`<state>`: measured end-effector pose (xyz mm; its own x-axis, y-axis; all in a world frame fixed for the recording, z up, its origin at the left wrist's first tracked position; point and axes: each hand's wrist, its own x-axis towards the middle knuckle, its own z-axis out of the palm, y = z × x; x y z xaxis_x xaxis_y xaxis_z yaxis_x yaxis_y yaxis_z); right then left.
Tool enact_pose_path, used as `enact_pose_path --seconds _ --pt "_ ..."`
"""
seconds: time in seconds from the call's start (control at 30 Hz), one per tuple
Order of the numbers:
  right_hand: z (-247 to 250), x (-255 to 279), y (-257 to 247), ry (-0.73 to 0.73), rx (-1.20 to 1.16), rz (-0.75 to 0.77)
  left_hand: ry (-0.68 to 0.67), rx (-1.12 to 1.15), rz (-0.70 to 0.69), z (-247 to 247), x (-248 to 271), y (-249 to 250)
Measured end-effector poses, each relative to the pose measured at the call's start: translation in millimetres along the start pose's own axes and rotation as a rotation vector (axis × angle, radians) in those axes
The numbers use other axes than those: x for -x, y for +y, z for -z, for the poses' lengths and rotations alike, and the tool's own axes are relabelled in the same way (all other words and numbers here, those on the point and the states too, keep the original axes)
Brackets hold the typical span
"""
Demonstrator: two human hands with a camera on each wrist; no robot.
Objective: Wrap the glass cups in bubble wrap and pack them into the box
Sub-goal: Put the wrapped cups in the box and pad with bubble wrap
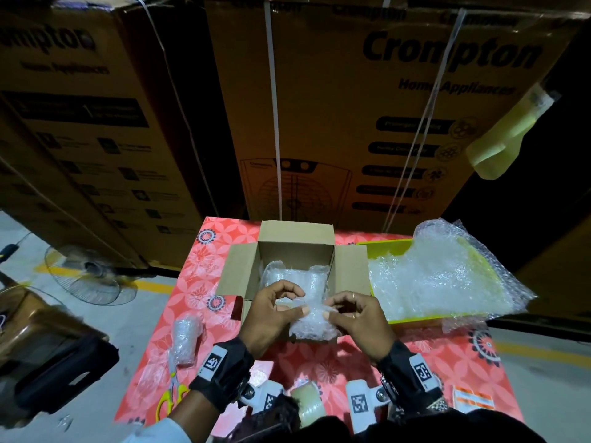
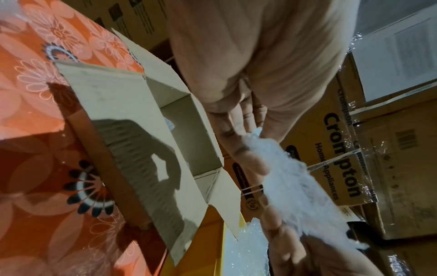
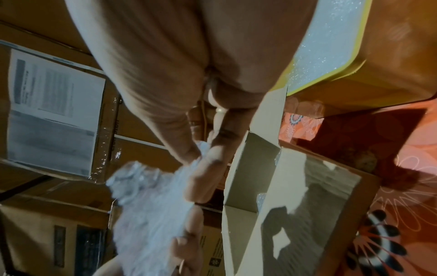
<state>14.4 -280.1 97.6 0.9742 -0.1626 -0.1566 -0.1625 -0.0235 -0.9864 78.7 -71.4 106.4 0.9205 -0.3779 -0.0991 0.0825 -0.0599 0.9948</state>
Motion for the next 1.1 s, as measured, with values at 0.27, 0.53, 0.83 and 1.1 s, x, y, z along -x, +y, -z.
enact_pose_path --seconds 0.27,0.53,0.83,1.1 --pt "-8 -1 -13 0.006 0.088 0.164 0.043 0.357 0.324 -1 -3 1" --pt "-13 -15 -16 0.051 -0.039 0.089 0.083 0.312 0.241 10 -15 -2" --pt "-27 -23 -19 0.023 0.129 0.058 -0.028 0.357 0.348 27 -22 -3" --pt "-39 -17 -13 -0.037 0.139 0.034 0.029 0.202 0.272 37 -16 -10"
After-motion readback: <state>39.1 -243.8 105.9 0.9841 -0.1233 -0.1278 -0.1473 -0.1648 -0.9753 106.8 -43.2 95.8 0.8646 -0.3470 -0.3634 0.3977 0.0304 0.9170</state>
